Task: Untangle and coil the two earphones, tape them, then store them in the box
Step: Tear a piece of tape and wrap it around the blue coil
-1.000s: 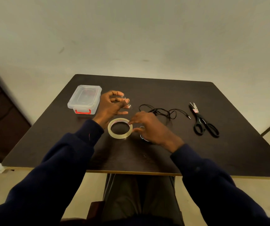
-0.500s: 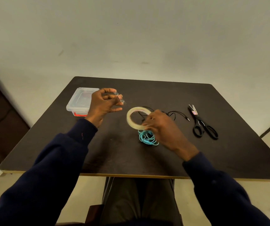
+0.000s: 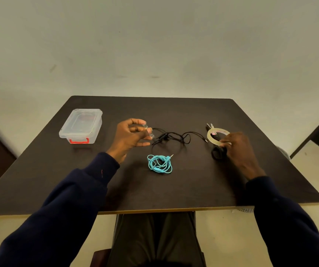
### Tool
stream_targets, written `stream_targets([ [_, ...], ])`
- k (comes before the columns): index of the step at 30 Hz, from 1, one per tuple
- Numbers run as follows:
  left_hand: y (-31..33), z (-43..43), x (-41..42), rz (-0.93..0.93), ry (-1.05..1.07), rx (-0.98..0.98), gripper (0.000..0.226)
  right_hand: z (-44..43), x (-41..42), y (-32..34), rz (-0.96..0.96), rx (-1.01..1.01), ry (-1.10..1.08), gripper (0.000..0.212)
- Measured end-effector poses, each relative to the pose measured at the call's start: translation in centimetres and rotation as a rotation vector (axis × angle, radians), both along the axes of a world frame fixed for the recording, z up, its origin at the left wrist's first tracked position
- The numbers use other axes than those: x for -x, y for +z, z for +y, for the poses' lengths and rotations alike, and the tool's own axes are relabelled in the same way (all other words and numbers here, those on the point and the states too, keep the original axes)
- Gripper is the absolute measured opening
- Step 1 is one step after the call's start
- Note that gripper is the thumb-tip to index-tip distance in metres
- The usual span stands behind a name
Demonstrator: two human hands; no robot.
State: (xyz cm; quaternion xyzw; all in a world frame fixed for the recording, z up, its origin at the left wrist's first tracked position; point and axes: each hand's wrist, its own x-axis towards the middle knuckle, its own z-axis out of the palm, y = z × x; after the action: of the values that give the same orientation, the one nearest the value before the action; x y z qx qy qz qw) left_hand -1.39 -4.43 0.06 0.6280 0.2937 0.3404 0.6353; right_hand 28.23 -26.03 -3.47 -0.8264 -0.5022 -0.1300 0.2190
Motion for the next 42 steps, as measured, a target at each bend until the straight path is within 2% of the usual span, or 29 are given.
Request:
stream_targets([
  [5, -0.1, -0.7, 0.0, 0.005, -0.03, 0.012, 0.036, 0.4, 0.4, 0.0, 0.045, 0.034, -0.029, 0.028],
  [8, -0.2, -0.9, 0.3, -0.001, -0.041, 0.011, 0.034, 1.2, 3.7, 0.9, 0.088, -0.147, 0.048, 0.025],
  [10, -0.3, -1.2, 0.5, -0.004, -0.051, 0.006, 0.033, 2.3, 7.6, 1.9, 0.274, -0.303, 0.136, 0.019],
  [12, -0.4, -1.6, 0.7, -0.004, -0.062, 0.0, 0.032, 3.9, 11.3, 2.8, 0.488, -0.358, 0.209, 0.017],
  [15, -0.6, -2.4, 1.1, -0.003, -0.075, 0.0, 0.031, 6.2, 14.7, 3.0, 0.783, -0.349, 0.28, 0.02],
  [17, -0.8, -2.8, 1.4, 0.007, -0.09, -0.023, 0.03, 7.2, 15.7, 3.2, 0.902, -0.316, 0.328, 0.026],
  [20, -0.9, -2.9, 1.7, 0.038, -0.104, -0.091, 0.023, 8.1, 16.4, 3.6, 1.031, -0.268, 0.44, 0.02],
  [27, 0.0, -3.0, 1.8, 0.071, -0.101, -0.207, 0.019, 8.5, 15.7, 4.2, 1.051, -0.22, 0.457, 0.015],
  [32, 0.5, -3.1, 1.7, 0.055, -0.124, -0.19, 0.024, 8.2, 15.7, 4.0, 1.065, -0.303, 0.453, 0.01],
  [36, 0.0, -2.7, 2.2, 0.041, -0.12, -0.12, 0.03, 7.9, 15.3, 3.5, 1.132, -0.358, 0.413, 0.017],
  [39, -1.9, -2.0, 2.6, 0.146, -0.051, -0.111, 0.022, 7.5, 15.0, 3.1, 1.184, -0.387, 0.39, 0.021],
  [42, -4.3, -1.7, 2.3, 0.3, 0.002, -0.239, 0.022, 7.3, 15.0, 2.8, 1.256, -0.406, 0.376, 0.018],
])
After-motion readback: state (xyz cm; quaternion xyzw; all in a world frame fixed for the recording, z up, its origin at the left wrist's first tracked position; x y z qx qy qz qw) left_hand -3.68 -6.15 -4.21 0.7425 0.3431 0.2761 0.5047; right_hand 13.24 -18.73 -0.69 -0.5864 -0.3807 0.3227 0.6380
